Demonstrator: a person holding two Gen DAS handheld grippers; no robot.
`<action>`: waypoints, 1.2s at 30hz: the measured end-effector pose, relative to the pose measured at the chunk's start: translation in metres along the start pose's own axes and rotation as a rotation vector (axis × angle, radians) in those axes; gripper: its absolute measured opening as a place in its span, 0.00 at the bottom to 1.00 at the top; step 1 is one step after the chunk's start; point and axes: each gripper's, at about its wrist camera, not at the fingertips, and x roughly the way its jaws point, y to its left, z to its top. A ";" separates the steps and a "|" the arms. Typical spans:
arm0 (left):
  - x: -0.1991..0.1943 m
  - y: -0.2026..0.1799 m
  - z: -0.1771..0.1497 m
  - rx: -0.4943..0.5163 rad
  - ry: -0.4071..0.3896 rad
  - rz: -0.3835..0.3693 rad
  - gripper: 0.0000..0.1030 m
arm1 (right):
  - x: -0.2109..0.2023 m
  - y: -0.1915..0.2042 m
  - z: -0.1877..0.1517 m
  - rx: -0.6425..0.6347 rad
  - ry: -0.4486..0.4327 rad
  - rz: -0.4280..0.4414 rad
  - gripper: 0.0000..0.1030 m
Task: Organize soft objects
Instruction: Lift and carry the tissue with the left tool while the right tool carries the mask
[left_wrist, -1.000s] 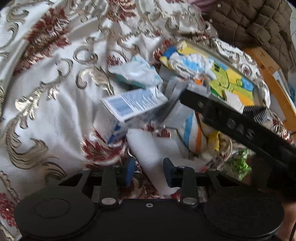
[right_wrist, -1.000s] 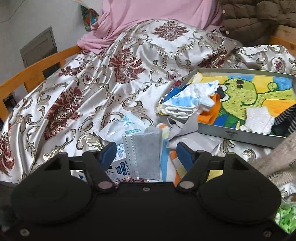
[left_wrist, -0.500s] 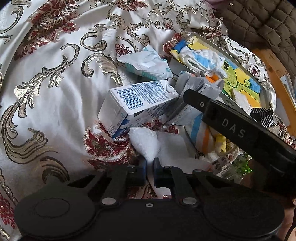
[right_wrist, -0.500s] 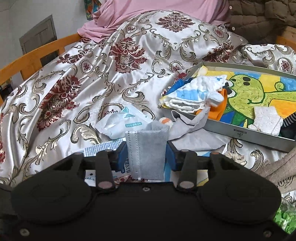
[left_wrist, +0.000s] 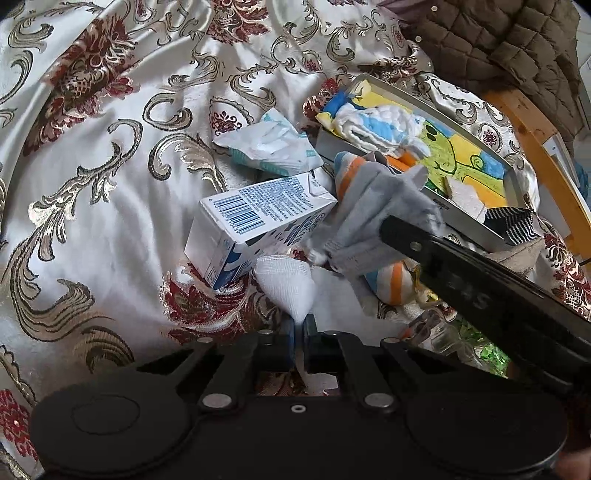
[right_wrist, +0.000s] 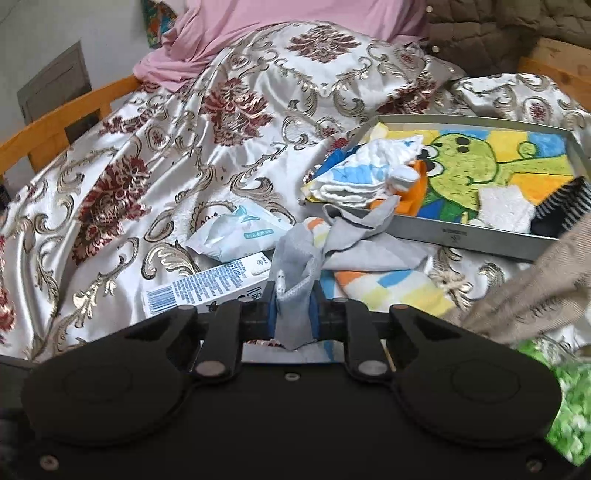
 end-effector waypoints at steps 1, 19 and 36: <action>-0.002 0.000 0.000 0.000 -0.005 -0.003 0.03 | -0.006 -0.001 0.000 0.000 -0.007 -0.006 0.07; -0.066 -0.020 -0.009 0.088 -0.294 -0.183 0.03 | -0.146 -0.019 -0.004 0.131 -0.256 -0.063 0.05; -0.132 -0.060 -0.021 0.201 -0.443 -0.391 0.03 | -0.264 -0.047 -0.019 0.286 -0.483 -0.082 0.05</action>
